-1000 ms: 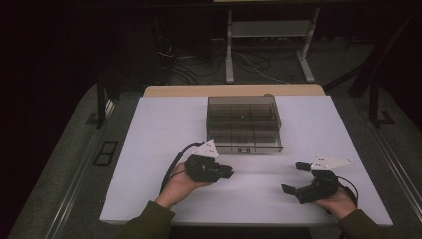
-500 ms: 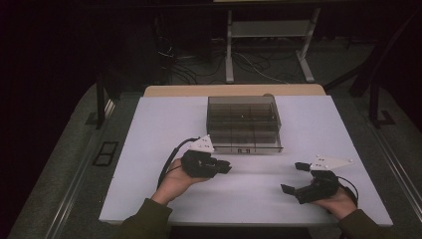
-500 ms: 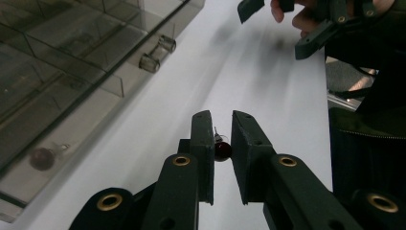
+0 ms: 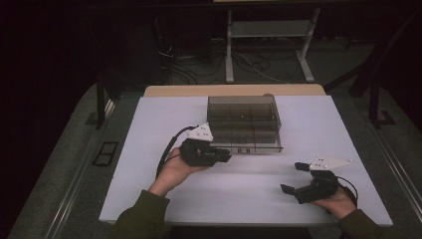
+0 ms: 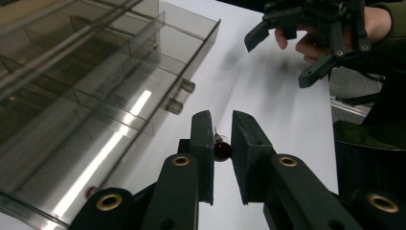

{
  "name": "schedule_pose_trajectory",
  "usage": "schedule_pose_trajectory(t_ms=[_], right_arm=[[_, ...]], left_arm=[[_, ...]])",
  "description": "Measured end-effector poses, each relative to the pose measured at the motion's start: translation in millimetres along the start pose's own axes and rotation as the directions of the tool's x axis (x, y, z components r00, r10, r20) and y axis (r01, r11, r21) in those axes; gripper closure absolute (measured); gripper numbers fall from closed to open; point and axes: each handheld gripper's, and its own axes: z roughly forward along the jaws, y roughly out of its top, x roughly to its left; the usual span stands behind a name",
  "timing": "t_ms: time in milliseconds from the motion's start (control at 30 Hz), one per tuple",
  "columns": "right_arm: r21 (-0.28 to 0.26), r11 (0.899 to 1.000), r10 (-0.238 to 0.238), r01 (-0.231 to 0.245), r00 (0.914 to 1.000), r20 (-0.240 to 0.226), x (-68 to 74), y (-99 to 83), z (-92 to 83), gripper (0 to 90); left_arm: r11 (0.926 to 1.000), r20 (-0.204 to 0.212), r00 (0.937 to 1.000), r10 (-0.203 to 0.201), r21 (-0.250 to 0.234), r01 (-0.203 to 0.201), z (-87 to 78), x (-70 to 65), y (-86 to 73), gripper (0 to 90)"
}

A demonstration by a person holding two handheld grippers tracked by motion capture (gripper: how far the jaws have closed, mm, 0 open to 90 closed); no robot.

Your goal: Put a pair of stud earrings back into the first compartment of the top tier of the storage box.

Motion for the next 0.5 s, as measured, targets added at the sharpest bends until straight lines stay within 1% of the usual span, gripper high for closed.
schedule_pose_trajectory(t_ms=[100, 167, 233, 300, 400, 500], right_arm=[[0.0, 1.0, 0.015, -0.015, 0.9999, 0.003, 0.0, 0.1, -0.5, 0.6], [0.001, 1.0, 0.016, -0.016, 0.9999, 0.002, 0.2, 0.0, -0.4, 0.5], [0.003, 1.0, 0.015, -0.015, 0.9999, 0.002, 0.4, -0.6, -0.6, 0.5], [0.006, 1.0, 0.029, -0.029, 0.9996, 0.0, 0.9, -0.7, -1.4, 0.5], [0.0, 1.0, 0.02, -0.02, 0.9998, 0.005, -0.2, -0.6, -1.1, 0.5], [0.002, 1.0, 0.019, -0.019, 0.9998, 0.003, 0.3, -0.6, -0.8, 0.5]], left_arm=[[1.0, -0.013, 0.9999, 0.008, 0.001, -0.008, 0.0, 5.6, 4.9, 78.1], [0.9999, -0.018, 0.9998, 0.01, 0.0, -0.01, 0.5, 9.7, 7.6, 78.2], [0.9999, -0.028, 0.9995, 0.011, -0.003, -0.011, 1.3, 13.3, 10.2, 78.2], [0.9999, -0.038, 0.9993, 0.006, -0.01, -0.006, 2.4, 16.8, 12.3, 78.2], [0.9999, -0.062, 0.998, 0.015, -0.004, -0.015, 4.4, 23.3, 14.5, 78.1], [0.9999, -0.087, 0.9962, -0.007, -0.009, 0.007, 8.4, 31.4, 12.7, 78.2]])
